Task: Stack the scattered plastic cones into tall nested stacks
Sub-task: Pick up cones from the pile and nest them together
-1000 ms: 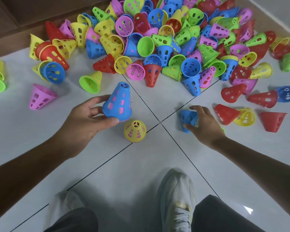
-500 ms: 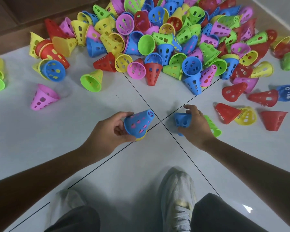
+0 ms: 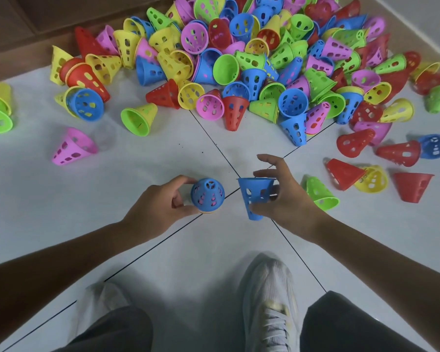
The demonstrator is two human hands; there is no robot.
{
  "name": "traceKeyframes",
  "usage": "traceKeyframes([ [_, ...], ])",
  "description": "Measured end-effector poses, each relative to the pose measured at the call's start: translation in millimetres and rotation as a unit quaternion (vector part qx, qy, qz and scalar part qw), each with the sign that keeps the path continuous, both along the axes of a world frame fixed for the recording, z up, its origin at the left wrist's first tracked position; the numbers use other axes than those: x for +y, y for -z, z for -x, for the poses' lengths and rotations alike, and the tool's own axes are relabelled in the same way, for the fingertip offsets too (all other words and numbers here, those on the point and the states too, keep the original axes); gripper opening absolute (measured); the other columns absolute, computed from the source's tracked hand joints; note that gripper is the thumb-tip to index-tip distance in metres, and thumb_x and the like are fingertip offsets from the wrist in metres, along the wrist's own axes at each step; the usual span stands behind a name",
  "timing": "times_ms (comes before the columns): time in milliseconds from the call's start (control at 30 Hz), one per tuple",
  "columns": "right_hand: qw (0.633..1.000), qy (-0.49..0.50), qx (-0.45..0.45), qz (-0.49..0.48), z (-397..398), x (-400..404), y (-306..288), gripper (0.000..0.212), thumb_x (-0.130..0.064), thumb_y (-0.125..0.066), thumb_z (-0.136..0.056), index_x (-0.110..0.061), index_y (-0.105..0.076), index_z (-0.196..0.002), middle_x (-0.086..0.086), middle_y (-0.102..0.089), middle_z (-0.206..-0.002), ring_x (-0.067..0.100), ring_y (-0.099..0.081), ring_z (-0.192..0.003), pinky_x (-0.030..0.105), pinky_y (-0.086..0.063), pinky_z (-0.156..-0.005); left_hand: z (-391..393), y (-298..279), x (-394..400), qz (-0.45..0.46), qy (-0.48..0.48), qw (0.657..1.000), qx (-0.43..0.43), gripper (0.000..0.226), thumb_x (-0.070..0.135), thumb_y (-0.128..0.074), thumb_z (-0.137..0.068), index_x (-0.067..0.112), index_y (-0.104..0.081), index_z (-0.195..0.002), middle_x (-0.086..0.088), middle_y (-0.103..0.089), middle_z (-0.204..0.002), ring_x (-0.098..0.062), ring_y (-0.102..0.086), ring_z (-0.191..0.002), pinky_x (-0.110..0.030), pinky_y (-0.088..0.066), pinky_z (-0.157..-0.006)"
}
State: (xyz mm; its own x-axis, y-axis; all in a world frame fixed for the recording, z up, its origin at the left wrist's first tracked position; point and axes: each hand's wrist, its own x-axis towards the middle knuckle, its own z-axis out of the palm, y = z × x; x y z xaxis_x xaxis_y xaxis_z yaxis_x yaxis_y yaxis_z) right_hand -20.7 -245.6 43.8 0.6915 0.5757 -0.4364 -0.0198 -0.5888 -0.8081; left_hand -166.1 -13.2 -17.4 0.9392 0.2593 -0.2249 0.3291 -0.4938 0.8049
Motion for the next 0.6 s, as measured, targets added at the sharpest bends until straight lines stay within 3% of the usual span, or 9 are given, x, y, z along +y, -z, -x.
traceKeyframes([
  [100,0.999,-0.036,-0.016,-0.019,7.8,5.3,-15.7,0.095,-0.007,-0.08,-0.074,-0.054,-0.028,-0.138,-0.011,-0.051,-0.123,0.015,-0.058,-0.097,0.031,-0.061,-0.071,4.2,1.2,6.8,-0.009,-0.007,1.0,-0.001,0.047,0.031,-0.081,-0.078,0.036,-0.059,-0.119,0.001,-0.061,-0.065,-0.014,-0.059,-0.062,-0.034,-0.05,-0.068],
  [200,0.997,-0.067,-0.02,-0.027,12.7,11.5,-25.7,0.101,-0.005,-0.08,-0.072,-0.056,-0.024,-0.14,-0.014,-0.051,-0.124,0.01,-0.056,-0.096,0.025,-0.058,-0.066,8.0,0.6,20.0,-0.03,-0.014,0.999,-0.001,0.04,0.028,-0.081,-0.08,0.032,-0.062,-0.114,0.001,-0.062,-0.066,-0.015,-0.059,-0.062,-0.035,-0.05,-0.069],
  [300,0.983,-0.153,-0.097,0.041,16.8,20.0,-29.8,0.104,-0.01,-0.077,-0.072,-0.053,-0.017,-0.144,-0.014,-0.048,-0.136,0.002,-0.054,-0.098,0.015,-0.051,-0.075,11.2,-1.9,42.3,-0.069,-0.031,0.997,-0.005,0.031,0.026,-0.079,-0.081,0.03,-0.064,-0.108,0.002,-0.065,-0.07,-0.014,-0.061,-0.064,-0.033,-0.05,-0.07],
  [433,0.966,-0.203,-0.137,0.086,20.8,28.5,-28.0,0.101,-0.014,-0.075,-0.077,-0.044,-0.009,-0.147,-0.007,-0.043,-0.142,0.015,-0.05,-0.111,0.022,-0.042,-0.089,14.4,-0.5,75.8,-0.117,-0.06,0.991,-0.034,0.026,0.021,-0.078,-0.083,0.025,-0.065,-0.105,0.005,-0.067,-0.078,-0.012,-0.062,-0.072,-0.033,-0.051,-0.075],
  [500,0.966,-0.206,-0.132,0.088,21.5,31.4,-27.3,0.096,-0.015,-0.072,-0.081,-0.042,-0.008,-0.147,-0.004,-0.044,-0.138,0.016,-0.049,-0.112,0.022,-0.041,-0.09,15.5,2.9,92.4,-0.163,-0.056,0.983,-0.056,0.024,0.023,-0.076,-0.084,0.025,-0.064,-0.105,0.007,-0.066,-0.086,-0.012,-0.061,-0.077,-0.037,-0.051,-0.077],
  [600,0.969,-0.201,-0.115,0.086,20.9,35.5,-27.6,0.09,-0.016,-0.07,-0.083,-0.042,-0.01,-0.145,-0.002,-0.045,-0.135,0.014,-0.05,-0.107,0.018,-0.039,-0.084,14.7,4.1,115.3,-0.287,-0.042,0.952,-0.099,0.027,0.031,-0.065,-0.084,0.019,-0.065,-0.108,0.002,-0.061,-0.105,-0.023,-0.058,-0.096,-0.041,-0.048,-0.087],
])
